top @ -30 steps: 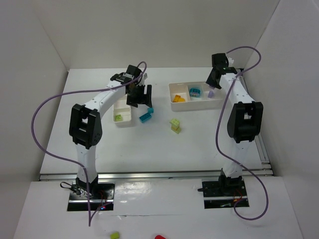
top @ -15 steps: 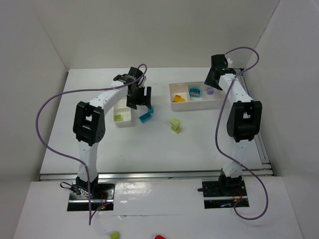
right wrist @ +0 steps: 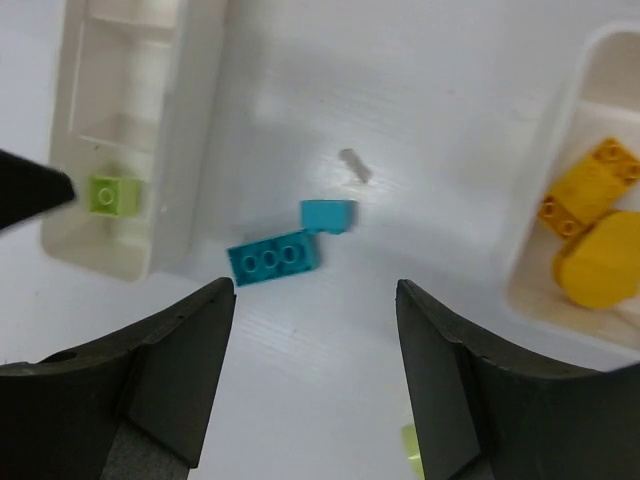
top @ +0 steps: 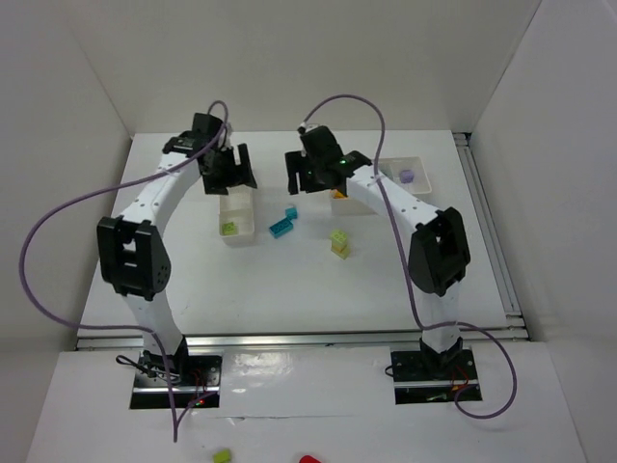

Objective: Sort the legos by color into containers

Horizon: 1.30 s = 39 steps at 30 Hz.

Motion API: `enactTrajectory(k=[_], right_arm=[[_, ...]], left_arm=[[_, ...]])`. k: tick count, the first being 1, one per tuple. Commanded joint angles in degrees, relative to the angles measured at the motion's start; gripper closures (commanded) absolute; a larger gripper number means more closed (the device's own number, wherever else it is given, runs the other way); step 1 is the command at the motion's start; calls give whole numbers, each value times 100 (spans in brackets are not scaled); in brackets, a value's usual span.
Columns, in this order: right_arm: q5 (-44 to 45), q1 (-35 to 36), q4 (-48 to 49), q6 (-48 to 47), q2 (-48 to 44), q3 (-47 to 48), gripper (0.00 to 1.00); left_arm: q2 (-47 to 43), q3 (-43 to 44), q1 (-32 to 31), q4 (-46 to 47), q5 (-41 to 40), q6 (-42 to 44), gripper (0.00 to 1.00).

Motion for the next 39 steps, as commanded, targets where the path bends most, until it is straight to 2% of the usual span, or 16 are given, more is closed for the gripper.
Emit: enactTrajectory(k=[1,8,15,21,27,31,36,39], right_arm=[[128,143,-181,12,621,608,27],[515,443,-507,13,1845,1725,15],[550,548,-779,13,2409,2122,14],[752,653,-710,74,2401,1806,25],[638,654,-648,74,2400,1743,45],[638,654,-833,74,2514,1990,45],[760,654,-938,74,2427,2043,68],[813,601,-991,74,2173,2306,71]], left_arm=[[-743,-76,280,272,23,-402,9],[-875,-313,579,272,-118,-588,9],[-823,-367,580,272,49,-474,9],[-770,-367,580,325,102,-474,9],[-717,-367,580,325,102,-474,9],[-717,-314,580,325,154,-474,9],[-664,-314,580,325,154,-474,9],[-664,-261,580,325,154,-474,9]])
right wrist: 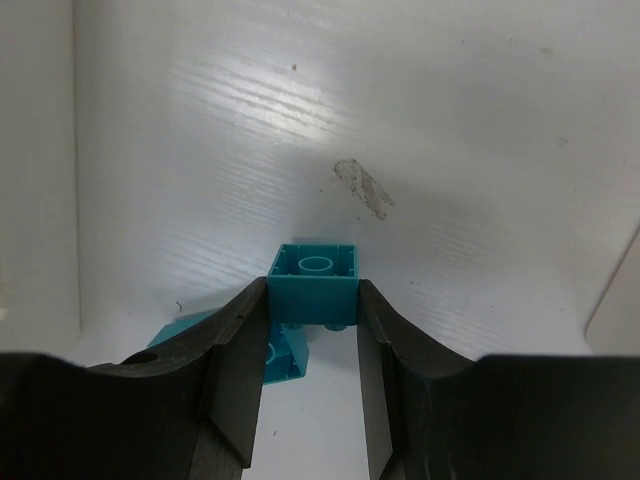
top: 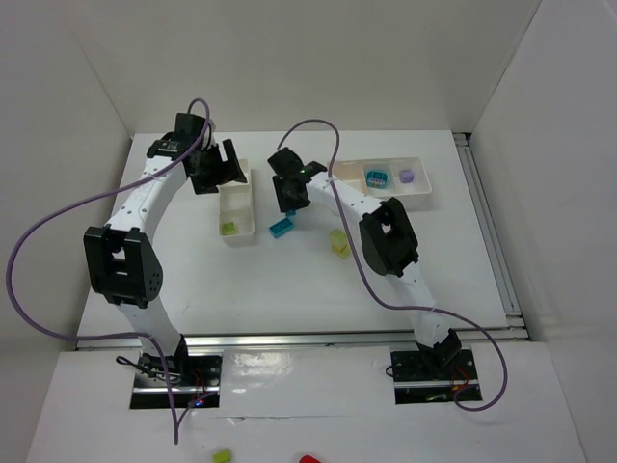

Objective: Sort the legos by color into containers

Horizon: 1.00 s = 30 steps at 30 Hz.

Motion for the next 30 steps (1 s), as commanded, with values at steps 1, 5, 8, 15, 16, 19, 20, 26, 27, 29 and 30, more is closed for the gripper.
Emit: enactTrajectory(k=[1,5,8,15,16,19,20,26,27,29,30], right_arm=[[169,-70,-123,6,-429,584,72],[476,-403,-19,6,-1008,559,72],[774,-834,201,68,-1632,121,72],[1293,-1905,202,120,-2152,-829,72],[1363,-1994,202,121,-2231,-943,72],[1242,-2302,334,173,-2284,-1383,71],[1189,-2355,386,226,-2284,-1541,69],[1240,-2417,325,349,-2179,-1656,42],[1241,-2417,325,349,-2231,-1656,40],[1345,-2277,395,280,-2397,-1656,40],[1346,-2215,482,279,-2459,-1604,40]], left_arm=[[15,88,27,76,104,-67,9],[68,150,27,76,157,-67,9],[68,203,27,128,218,-67,9],[243,316,-26,128,332,-14,10],[244,317,-26,128,333,-14,10],[244,317,-78,128,333,-14,10],[244,369,-79,128,333,38,10],[297,370,-79,128,333,38,10],[297,370,-79,128,333,38,10],[297,422,-79,128,333,38,10],[297,422,-79,128,333,38,10]])
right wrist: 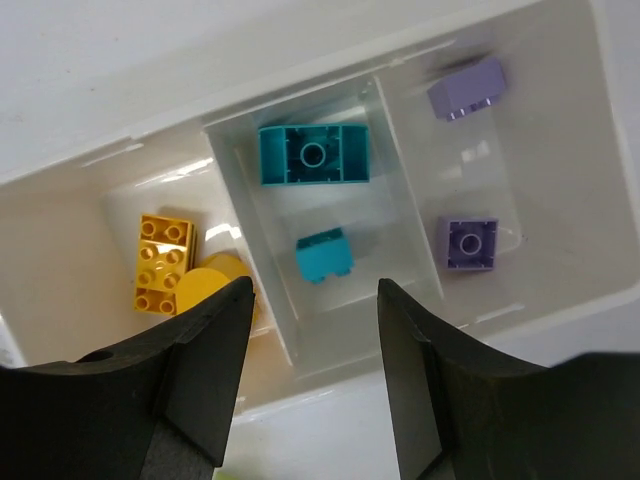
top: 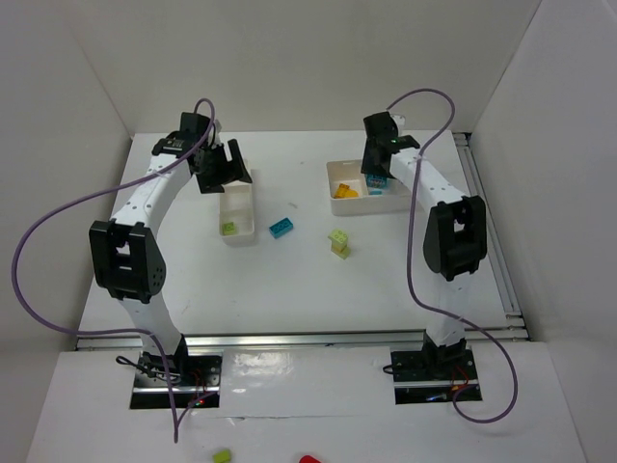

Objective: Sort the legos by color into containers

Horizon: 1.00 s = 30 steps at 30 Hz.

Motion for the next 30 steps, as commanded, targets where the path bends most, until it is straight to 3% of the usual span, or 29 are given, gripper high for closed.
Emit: enactTrajectory(k=[1,5,7,8,11,16,18,21,30], right_arm=[[186,339,273,-60,-405,125,40],[73,744,212,-227,-494,292,43],[-760,946,535,-507,-564,110,45],[-1381,1191,633,-665,-625,47,41],[-1948,1675,495,-614,-206,159,28],[-2187,2239,238,-789,139,214,19],[-2405,2441,309,-1104,192,99,11],[-2329,2731,309,-1395,341,46,0],[-1239,3074,229,-1844,983,336,0]], left_arm=[[47,274,-18,104,79,6,10],[47,274,-18,104,-113,6,10],[-13,274,-18,104,-219,6,10],[-14,274,-18,104,-324,6,10],[-137,274,-18,104,-675,-107,10],[-576,11,88,165,-1045,-284,10],[-629,-77,141,227,-1046,-284,10],[-700,-130,193,227,-1046,-284,10],[-700,-235,193,280,-923,-284,10]])
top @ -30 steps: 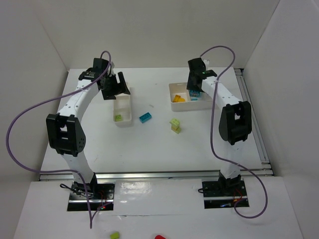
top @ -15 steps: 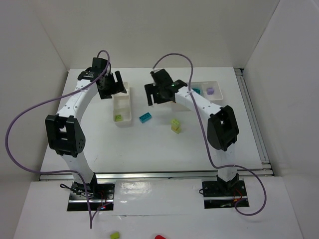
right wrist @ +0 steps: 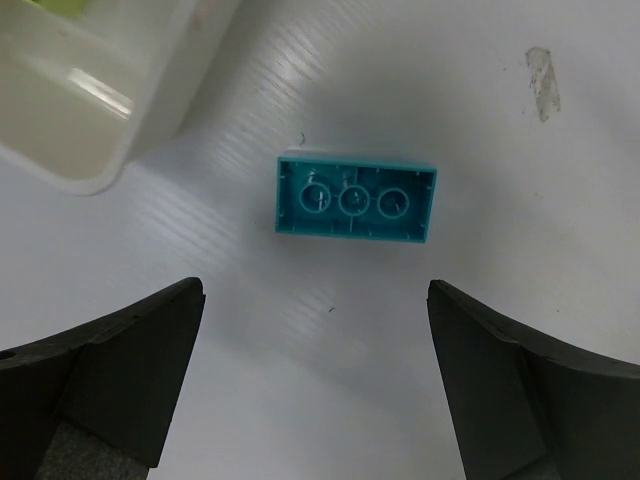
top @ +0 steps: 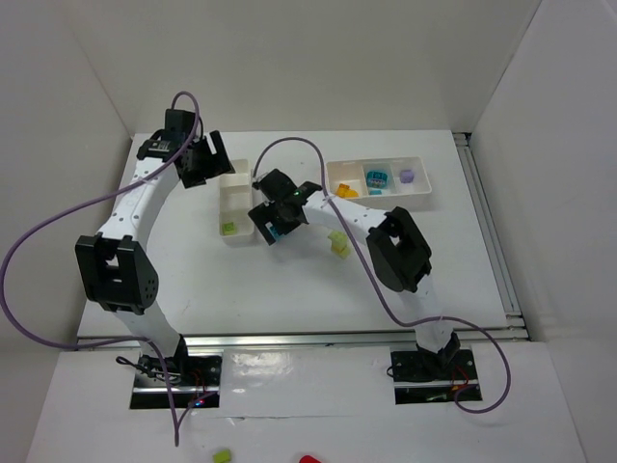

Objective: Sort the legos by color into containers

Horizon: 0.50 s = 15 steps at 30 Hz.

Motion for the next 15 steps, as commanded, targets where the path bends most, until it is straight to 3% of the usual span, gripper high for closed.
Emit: enactTrajectory(k=[1,15], right_arm=[[480,8,-13,-216,235,227,0],[551,-45,936,-155,886,280,3]], left_arm=[[-138,-103,14,125,21,-116,10],[-138,-103,14,125,21,-116,10]])
